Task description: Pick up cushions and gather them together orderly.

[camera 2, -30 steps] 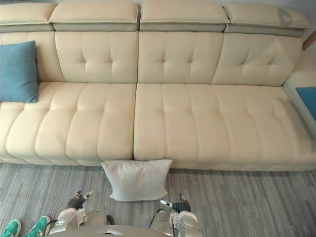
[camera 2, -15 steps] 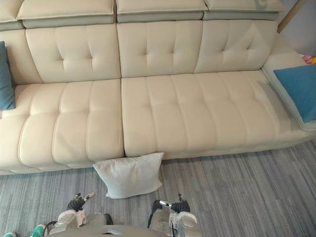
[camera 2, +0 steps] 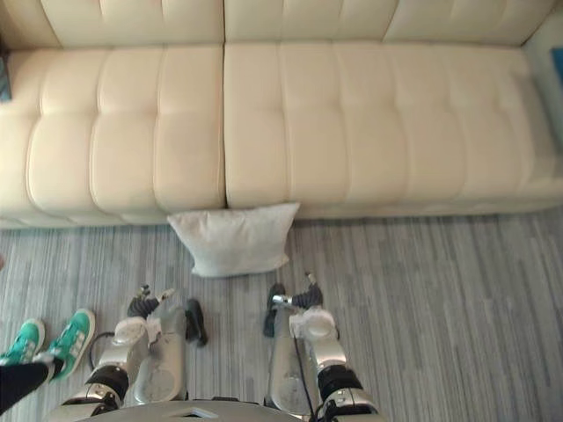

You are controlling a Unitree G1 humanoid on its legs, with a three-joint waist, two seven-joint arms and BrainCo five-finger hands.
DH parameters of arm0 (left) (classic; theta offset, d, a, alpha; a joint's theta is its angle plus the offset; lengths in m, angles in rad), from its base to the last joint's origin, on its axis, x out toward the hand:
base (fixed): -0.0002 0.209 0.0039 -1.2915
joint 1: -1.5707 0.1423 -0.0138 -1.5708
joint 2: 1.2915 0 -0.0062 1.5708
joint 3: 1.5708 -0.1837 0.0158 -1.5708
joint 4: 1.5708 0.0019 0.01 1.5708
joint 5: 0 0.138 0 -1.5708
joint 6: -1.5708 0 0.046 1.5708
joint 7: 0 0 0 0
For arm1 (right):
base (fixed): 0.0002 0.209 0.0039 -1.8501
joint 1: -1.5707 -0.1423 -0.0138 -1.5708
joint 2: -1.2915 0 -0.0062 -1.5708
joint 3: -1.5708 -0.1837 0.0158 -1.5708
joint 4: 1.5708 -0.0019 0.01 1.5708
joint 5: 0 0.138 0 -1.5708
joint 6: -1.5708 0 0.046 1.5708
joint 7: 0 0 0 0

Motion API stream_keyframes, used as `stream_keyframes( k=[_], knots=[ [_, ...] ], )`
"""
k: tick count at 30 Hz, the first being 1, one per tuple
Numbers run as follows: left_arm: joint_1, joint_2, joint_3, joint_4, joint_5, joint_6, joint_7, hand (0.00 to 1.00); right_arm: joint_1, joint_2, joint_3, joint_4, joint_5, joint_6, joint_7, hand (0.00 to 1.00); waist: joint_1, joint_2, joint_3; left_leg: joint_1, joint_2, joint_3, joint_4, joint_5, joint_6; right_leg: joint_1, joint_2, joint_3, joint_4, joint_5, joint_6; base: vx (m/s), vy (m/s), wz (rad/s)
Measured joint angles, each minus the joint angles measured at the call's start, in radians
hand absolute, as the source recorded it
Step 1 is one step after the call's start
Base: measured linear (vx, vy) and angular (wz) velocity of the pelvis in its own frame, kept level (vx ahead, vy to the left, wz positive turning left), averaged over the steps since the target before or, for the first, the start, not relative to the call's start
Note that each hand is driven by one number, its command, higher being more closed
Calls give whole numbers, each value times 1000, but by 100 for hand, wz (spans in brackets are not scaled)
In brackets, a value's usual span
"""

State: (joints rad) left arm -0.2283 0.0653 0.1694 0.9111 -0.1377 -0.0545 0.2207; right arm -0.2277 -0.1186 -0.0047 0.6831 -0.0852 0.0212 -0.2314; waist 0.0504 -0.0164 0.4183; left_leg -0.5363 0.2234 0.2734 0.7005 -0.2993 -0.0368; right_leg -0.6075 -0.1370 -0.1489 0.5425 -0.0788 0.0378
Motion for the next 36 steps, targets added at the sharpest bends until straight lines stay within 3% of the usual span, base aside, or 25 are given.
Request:
stream_keyframes(
  k=[4, 12, 24, 28, 29, 30, 36],
  knots=[
    [-98, 27, 50, -28, -48, 0, 26, 0, -143, -13, -19, -3, 1, 10, -41, 0, -7, 4, 52, -168, 12, -28, 63, 12, 5, -151, 3, 0, 36, 35, -15, -149, -36, 0],
    [-343, 95, 106, -115, -84, -11, 49, 0, -486, -83, -38, -42, 2, 15, -125, 0, -18, 15, 125, -485, 26, -63, 218, 38, 27, -467, -19, 2, 225, 25, -36, -64, -21, 6],
    [-521, 161, 141, -220, -148, -19, 123, 0, -814, -141, -23, -43, 10, 37, -210, 0, -17, 16, 131, -799, 30, -101, 312, 55, 29, -779, -35, 0, 346, 8, -38, -64, -24, 6],
    [-597, 162, 84, -274, -144, -26, 145, 0, -901, -147, 36, -132, 8, 46, -237, 0, -14, 18, 133, -879, 32, -112, 334, 73, 26, -861, -36, -1, 384, 10, -42, -47, -20, 3],
    [-624, 161, 60, -283, -143, -28, 146, 0, -919, -145, 38, -135, 9, 46, -239, 100, -13, 19, 134, -896, 32, -116, 338, 75, 25, -877, -37, -3, 389, 11, -44, -26, -11, 6],
    [-638, 161, 50, -290, -143, -28, 147, 100, -925, -144, 38, -137, 9, 46, -240, 100, -13, 19, 134, -904, 32, -118, 340, 76, 25, -885, -37, -3, 391, 11, -45, -38, -10, 2],
    [-770, 160, -50, -352, -134, -44, 171, 100, -989, -112, 40, -163, 58, 39, -277, 100, -22, 19, 134, -968, 31, -129, 334, 92, 25, -950, -37, -9, 396, 10, -42, -60, -12, 4]
  ],
)
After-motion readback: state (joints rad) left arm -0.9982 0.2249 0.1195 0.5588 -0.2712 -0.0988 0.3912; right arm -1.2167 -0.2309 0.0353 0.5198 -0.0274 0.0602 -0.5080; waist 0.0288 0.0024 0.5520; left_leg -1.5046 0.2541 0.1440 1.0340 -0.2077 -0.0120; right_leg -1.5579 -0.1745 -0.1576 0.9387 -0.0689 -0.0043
